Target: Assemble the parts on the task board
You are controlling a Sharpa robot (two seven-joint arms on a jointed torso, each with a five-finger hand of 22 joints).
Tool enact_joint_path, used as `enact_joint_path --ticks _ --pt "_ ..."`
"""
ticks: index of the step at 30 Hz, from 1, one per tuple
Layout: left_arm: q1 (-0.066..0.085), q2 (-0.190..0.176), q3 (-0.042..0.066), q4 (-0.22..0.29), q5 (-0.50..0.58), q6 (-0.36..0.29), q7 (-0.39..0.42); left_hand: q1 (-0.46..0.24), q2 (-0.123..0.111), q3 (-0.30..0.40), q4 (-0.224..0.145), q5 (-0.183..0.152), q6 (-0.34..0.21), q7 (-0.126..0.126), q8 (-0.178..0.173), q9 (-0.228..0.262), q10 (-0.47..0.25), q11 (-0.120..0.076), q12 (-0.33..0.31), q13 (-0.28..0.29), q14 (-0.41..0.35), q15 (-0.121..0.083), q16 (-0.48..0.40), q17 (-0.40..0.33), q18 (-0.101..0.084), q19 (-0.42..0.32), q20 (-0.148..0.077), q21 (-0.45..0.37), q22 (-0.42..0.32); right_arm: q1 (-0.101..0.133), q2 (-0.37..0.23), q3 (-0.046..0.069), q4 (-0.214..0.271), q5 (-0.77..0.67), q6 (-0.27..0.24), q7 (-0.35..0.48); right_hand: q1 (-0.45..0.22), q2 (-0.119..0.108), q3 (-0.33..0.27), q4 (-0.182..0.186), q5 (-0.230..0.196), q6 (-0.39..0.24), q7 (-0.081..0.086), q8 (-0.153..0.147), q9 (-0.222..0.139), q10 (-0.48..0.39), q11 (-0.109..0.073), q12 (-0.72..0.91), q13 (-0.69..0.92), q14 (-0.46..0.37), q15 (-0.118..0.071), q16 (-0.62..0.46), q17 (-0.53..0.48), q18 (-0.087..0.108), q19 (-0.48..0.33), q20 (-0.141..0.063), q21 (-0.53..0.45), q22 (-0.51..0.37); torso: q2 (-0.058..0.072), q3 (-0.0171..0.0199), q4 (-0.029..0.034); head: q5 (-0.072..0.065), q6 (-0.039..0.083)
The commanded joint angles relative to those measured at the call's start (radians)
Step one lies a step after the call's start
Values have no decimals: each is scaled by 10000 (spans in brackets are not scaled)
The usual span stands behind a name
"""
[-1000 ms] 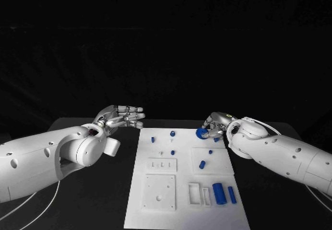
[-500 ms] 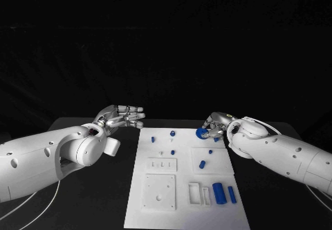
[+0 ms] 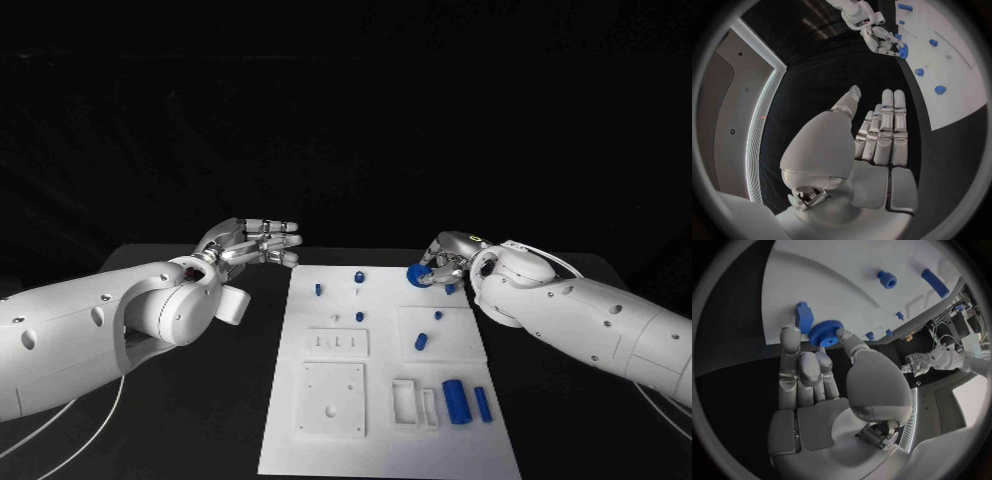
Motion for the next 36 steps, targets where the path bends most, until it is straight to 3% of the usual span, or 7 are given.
enact_joint_path --ticks 1,6,16,25,31,36 --pt "22 19 11 11 -28 150 40 10 -50 28 25 -46 -35 -9 9 -15 -71 11 38 15 -15 -19 38 6 136 -29 4 42 -9 -171 28 -96 -66 -240 591 -115 47 43 228 -78 -43 130 -1 62 8 -13 -7 -7 13 32 -2 -12 15 47 355 46 -60 39 -2 -9 8 -10 -18" --pt "22 14 10 17 -28 149 35 10 -50 28 25 -46 -35 -9 9 -15 -71 11 38 15 -15 -19 38 6 136 -29 4 42 -9 -183 32 -97 -28 -279 625 -196 -37 65 1130 -306 -389 455 -59 63 10 42 -60 56 74 27 -42 -24 30 27 371 9 -69 130 -3 -12 -10 1 -20" --pt "22 3 10 28 -28 146 36 23 -37 34 16 -24 -34 -16 8 -15 -69 5 39 15 -16 -24 35 5 135 -36 -1 56 -15 -189 -9 -96 365 -310 392 -350 -219 107 1446 -314 -271 851 -177 63 21 128 -145 120 144 38 -115 -21 66 -24 388 -60 -92 211 -14 -21 9 -11 -10" --pt "22 -11 10 32 -28 118 41 23 -37 34 16 -24 -34 -16 8 -15 -69 5 39 15 -16 -24 35 5 135 -36 -1 56 -15 -188 -78 -92 1135 -872 -421 -712 -270 63 1496 -255 -45 973 -216 61 16 225 -183 166 196 44 -155 -17 87 -41 407 -103 -74 253 -12 -14 19 38 25" --pt "23 -24 10 32 -28 96 46 23 -37 34 16 -24 -34 -16 8 -15 -69 5 39 15 -16 -24 35 5 135 -36 -1 56 -15 -186 -149 -60 2029 -1537 -1027 -1006 -239 -63 1688 -164 -102 1036 -235 58 14 272 -203 151 221 47 -182 -24 99 -44 416 -131 -57 286 -31 -26 -12 70 31" --pt "23 -13 10 36 -27 68 50 28 -28 34 -3 -21 -26 -22 8 -15 -67 0 39 15 -12 -28 31 5 135 -40 -6 79 -12 -182 -59 -44 2450 -1803 -1160 -1116 -230 -101 1762 -111 -162 1052 -239 60 14 295 -206 153 243 51 -179 -20 111 -52 419 -129 -41 299 -15 -18 -8 107 82"
